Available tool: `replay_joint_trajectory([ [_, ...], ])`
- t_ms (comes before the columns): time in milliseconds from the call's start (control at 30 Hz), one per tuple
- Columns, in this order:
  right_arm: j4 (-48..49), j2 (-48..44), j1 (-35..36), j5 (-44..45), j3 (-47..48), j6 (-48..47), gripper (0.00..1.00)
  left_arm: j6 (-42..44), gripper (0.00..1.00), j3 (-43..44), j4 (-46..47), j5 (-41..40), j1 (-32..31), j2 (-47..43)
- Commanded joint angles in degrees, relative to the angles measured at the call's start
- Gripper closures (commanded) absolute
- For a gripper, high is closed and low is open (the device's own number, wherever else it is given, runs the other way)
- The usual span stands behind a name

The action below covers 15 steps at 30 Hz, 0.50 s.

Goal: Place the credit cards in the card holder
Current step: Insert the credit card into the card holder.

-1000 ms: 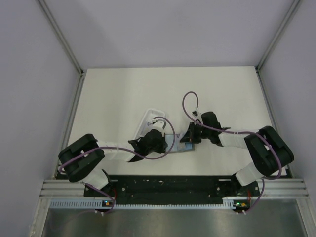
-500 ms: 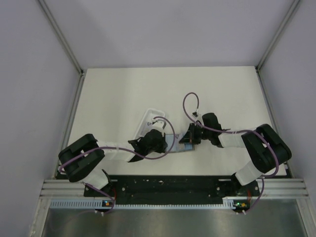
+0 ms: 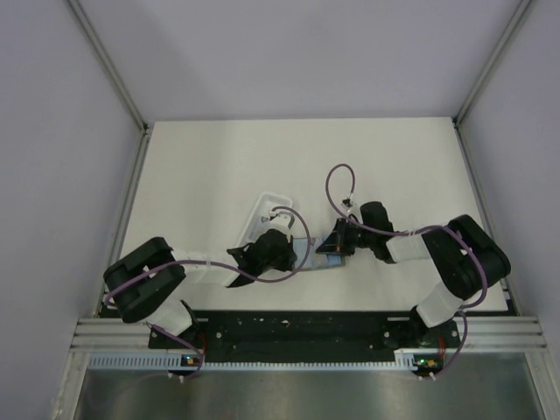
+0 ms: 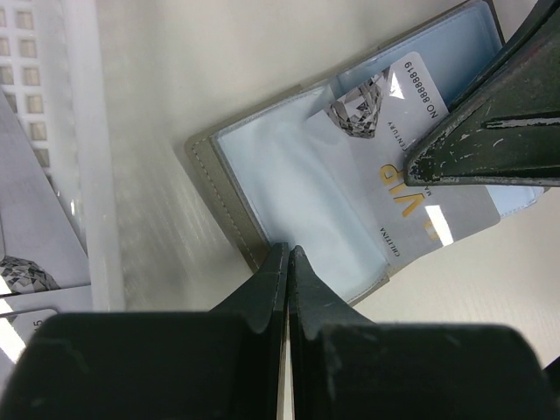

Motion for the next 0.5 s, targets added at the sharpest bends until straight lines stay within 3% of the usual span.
replay_joint_trajectory([
  [0, 5.42, 1.09, -0.12, -0.08, 0.09, 0.87, 1.00, 0.18, 1.00, -2.37, -8.16, -0.33, 0.05, 1.94],
  [467, 3.84, -1.72, -0.12, 7.74, -1.67, 1.58, 1.00, 0.18, 1.00, -2.37, -8.25, -0.33, 0.05, 1.77],
])
